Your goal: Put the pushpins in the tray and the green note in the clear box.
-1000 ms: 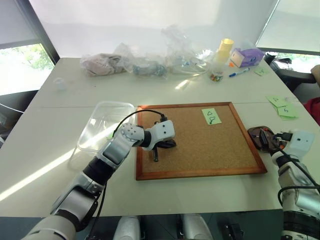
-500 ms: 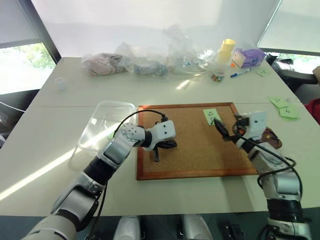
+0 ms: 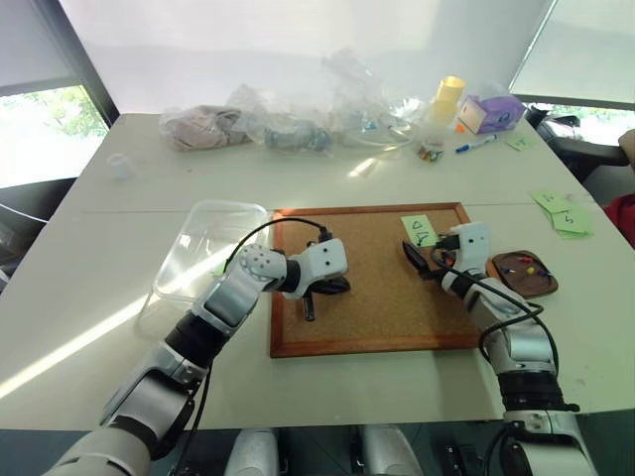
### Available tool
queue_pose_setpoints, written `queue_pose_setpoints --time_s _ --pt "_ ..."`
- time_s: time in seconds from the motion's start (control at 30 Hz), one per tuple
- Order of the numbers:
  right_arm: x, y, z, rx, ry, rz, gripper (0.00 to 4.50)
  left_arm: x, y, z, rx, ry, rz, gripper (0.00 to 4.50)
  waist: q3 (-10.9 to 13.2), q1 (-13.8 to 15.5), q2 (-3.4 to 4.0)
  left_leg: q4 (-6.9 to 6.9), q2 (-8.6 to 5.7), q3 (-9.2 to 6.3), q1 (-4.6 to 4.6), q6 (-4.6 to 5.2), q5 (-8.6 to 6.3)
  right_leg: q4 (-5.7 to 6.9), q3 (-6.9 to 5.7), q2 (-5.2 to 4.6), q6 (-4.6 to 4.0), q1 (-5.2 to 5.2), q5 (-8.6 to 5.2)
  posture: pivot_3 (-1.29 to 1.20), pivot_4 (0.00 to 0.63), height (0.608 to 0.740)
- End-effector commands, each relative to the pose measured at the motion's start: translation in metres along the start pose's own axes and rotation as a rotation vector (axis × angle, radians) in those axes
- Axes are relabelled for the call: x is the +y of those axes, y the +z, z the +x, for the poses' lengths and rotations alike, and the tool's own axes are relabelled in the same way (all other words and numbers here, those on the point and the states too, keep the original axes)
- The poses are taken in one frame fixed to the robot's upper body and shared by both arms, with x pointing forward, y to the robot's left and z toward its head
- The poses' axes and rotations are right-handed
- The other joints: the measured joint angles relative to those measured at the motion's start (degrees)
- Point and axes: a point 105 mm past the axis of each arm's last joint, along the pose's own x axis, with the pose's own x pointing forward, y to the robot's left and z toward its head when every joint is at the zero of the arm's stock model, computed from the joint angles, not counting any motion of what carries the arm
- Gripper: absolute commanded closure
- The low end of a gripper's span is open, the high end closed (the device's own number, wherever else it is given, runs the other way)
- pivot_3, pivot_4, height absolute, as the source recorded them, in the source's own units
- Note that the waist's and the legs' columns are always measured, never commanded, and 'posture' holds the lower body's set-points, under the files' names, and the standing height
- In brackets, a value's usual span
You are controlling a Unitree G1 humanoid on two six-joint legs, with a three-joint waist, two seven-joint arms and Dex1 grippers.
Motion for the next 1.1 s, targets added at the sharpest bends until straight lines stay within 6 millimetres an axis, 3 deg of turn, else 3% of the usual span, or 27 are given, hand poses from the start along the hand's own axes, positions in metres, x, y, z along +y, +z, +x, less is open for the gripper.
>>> queue_pose_setpoints --time_s 0.03,0.27,0.63,1.1 --pt "0.003 0.012 0.003 -0.043 0.015 -0.027 0.92 -0.009 -0.021 0.003 0.075 -0.027 -0.043 4.50 0.0 0.0 0.00 0.00 0.00 0.00 0.00 0.00 0.00 0.00 0.00 0.00 0.00 0.00 0.00 0.00 0.150 0.737" --pt "0.006 0.008 0.004 -0.013 0.026 -0.034 4.45 -0.008 -0.022 0.003 0.084 -0.023 -0.030 4.50 0.0 0.0 0.00 0.00 0.00 0.00 0.00 0.00 0.00 0.00 0.00 0.00 0.00 0.00 0.00 0.00 0.150 0.737" --pt "-0.002 0.014 -0.003 -0.057 -0.014 -0.034 4.45 -0.007 -0.026 0.002 0.098 -0.025 -0.033 4.50 0.0 0.0 0.00 0.00 0.00 0.00 0.01 0.00 0.00 0.00 -0.01 0.00 0.00 0.00 0.00 0.00 0.150 0.737" --pt "-0.012 0.045 -0.014 -0.238 -0.077 -0.049 4.45 -0.017 -0.038 -0.001 0.130 -0.079 -0.020 4.50 0.0 -0.1 0.01 -0.01 0.00 0.00 0.00 0.00 0.00 0.00 0.00 0.00 0.01 -0.01 0.00 0.00 0.150 0.737"
